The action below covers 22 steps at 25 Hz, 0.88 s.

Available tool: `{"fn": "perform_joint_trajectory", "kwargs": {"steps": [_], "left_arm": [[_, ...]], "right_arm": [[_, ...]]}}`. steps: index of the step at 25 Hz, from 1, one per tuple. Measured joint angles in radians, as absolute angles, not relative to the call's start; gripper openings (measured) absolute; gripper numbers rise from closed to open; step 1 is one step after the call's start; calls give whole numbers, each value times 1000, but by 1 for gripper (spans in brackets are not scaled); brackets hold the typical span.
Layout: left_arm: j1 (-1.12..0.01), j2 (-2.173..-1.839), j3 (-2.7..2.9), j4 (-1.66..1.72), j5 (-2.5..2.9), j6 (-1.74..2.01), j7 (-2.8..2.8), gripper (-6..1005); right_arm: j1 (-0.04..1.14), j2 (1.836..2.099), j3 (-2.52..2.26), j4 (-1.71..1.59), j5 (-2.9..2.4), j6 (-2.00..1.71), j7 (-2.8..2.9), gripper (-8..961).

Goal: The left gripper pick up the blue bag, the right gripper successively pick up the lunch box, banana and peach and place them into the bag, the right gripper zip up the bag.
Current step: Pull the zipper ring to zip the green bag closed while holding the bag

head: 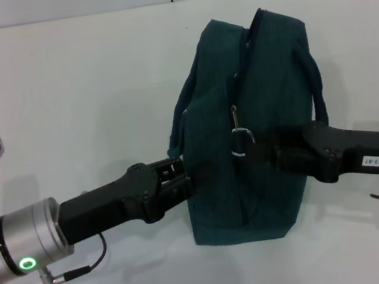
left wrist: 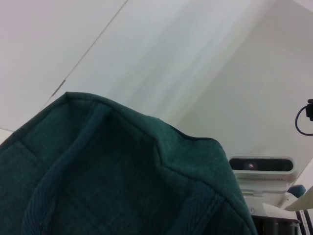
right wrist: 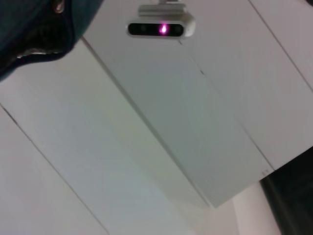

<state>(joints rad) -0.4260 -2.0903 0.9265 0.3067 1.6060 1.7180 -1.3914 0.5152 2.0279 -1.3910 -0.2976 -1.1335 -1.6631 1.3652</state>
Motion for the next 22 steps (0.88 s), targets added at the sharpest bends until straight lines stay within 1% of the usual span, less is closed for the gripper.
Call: {"fn": "perform_joint_trajectory", "kwargs": {"steps": [5,8,13,19,22], "left_arm": [[-425,-2091,926,307,1606,1718,-1391,322],[-425,-2091,926,307,1606,1718,-1391,323],[-423,-2091,926,307,1606,1718,-1391,323],[-423,-2091,926,305,1608,1718,-1391,324],[-423,-2091,926,305,1608,1718,-1391,324]], "right_arm": [[515,2028,-1391,-298,-1133,-1623,1392,486],[515,2028,-1391,-298,-1133,-1619,1393,263],[515,2028,-1392,-298,-1133,-1617,1395,160],[518,2028,-1400,-298,-1133,-1605,1407,159],[520,2028,-1413,-299,-1134,-1603,1407,143]]}}
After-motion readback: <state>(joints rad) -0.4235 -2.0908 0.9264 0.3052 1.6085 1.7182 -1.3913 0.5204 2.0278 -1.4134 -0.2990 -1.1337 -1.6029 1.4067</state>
